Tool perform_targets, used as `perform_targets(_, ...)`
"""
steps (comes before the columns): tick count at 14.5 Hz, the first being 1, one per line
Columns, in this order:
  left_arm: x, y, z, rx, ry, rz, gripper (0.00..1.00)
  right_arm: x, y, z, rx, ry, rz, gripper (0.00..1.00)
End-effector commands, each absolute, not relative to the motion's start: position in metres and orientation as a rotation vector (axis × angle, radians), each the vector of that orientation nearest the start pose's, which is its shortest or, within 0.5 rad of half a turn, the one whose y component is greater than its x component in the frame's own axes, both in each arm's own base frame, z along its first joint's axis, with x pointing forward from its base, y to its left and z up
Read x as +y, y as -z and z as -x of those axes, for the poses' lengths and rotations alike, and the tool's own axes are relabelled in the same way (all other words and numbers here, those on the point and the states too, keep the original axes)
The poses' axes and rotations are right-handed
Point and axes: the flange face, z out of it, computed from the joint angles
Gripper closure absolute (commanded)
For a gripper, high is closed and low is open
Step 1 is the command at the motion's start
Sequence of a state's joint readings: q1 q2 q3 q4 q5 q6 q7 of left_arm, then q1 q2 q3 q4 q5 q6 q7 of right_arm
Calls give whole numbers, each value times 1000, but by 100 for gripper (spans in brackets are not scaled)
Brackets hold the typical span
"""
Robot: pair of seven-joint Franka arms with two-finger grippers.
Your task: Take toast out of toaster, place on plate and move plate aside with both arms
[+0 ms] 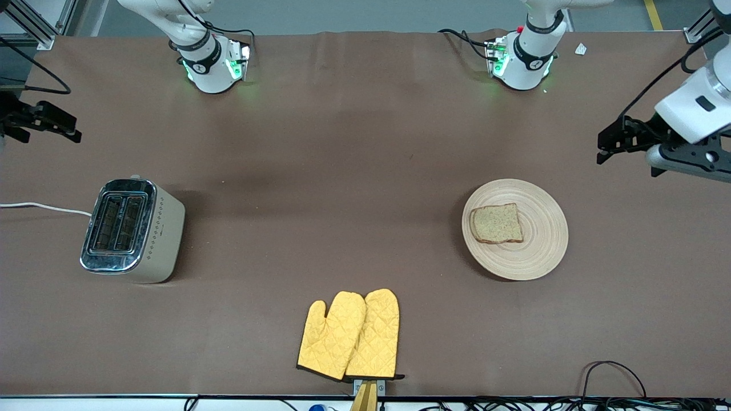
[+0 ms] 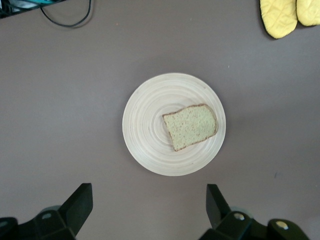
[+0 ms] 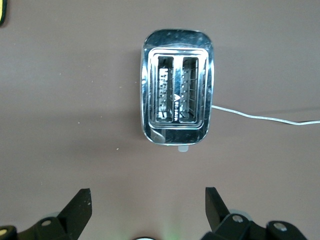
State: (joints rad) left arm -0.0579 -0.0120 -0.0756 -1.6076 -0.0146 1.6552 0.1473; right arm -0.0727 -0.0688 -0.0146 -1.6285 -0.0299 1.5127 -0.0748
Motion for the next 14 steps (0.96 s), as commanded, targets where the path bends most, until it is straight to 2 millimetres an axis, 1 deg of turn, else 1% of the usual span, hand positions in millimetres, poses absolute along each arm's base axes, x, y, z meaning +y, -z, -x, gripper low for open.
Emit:
perform_targets(1, -69, -626, -536, 410, 139, 3098, 0, -52, -638, -535, 15, -18, 3187, 0)
perform_targets(2, -67, -629, -535, 400, 106, 3103, 0, -49, -642, -547, 4, -4, 3192, 0)
perform_targets(3, -65, -638, -535, 367, 84, 3107, 0, -48, -650, -555, -1, 23, 3189, 0)
perform_targets(4, -65, -641, -539, 348, 51, 3112, 0, -46, -651, -555, -3, 24, 3189, 0)
perform_targets(5, -59, -642, -539, 303, 22, 3120, 0, -43, -649, -555, 0, 10, 3189, 0)
perform_targets(6, -64, -644, -538, 264, 24, 3123, 0, -41, -649, -554, -10, 2, 3187, 0)
perform_targets(7, -61, -643, -539, 219, 22, 3129, 0, -36, -648, -554, -17, -7, 3186, 0)
perform_targets(12, -54, -644, -544, 213, 29, 3123, 0, -26, -647, -552, -36, -33, 3185, 0)
perform_targets(13, -54, -655, -547, 213, 67, 3123, 0, -26, -647, -552, -36, -35, 3185, 0)
perform_targets(14, -55, -657, -548, 217, 73, 3118, 0, -26, -647, -552, -36, -35, 3185, 0)
